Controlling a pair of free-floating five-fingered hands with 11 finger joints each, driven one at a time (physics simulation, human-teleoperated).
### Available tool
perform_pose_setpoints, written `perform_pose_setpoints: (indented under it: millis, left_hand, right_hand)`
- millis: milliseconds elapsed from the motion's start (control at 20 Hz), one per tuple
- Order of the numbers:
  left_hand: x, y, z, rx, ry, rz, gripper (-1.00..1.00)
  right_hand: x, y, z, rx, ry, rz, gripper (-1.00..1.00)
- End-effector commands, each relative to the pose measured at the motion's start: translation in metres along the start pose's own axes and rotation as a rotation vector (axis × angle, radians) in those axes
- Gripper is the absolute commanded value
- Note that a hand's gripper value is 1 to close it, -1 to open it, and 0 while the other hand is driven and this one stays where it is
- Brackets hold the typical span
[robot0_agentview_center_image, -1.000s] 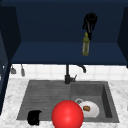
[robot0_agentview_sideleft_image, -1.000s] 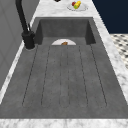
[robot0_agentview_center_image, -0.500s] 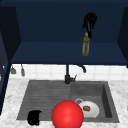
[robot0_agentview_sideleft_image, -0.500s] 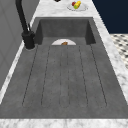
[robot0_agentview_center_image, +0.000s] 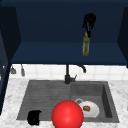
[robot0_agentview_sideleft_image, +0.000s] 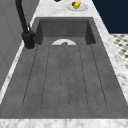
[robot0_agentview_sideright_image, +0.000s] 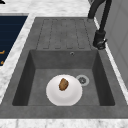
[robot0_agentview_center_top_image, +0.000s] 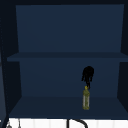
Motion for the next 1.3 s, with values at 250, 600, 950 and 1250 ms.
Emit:
perform_pose_setpoints:
  millis: [250, 600, 950, 1250]
  left_hand:
    - [0.0, 0.0, 0.0, 0.0, 0.0, 0.0, 0.0]
    - [0.0, 0.0, 0.0, 0.0, 0.0, 0.0, 0.0]
    - [0.0, 0.0, 0.0, 0.0, 0.0, 0.0, 0.0]
    - [0.0, 0.0, 0.0, 0.0, 0.0, 0.0, 0.0]
  right_hand:
    - [0.001, 0.005, -0.032, 0.065, 0.012, 0.01, -1.0]
    - [-0.003, 0.007, -0.043, 0.064, -0.011, 0.019, -1.0]
    - [-0.008, 0.008, -0.044, 0.057, -0.012, 0.003, -1.0]
    - [-0.009, 0.011, -0.047, 0.062, -0.007, 0.005, -1.0]
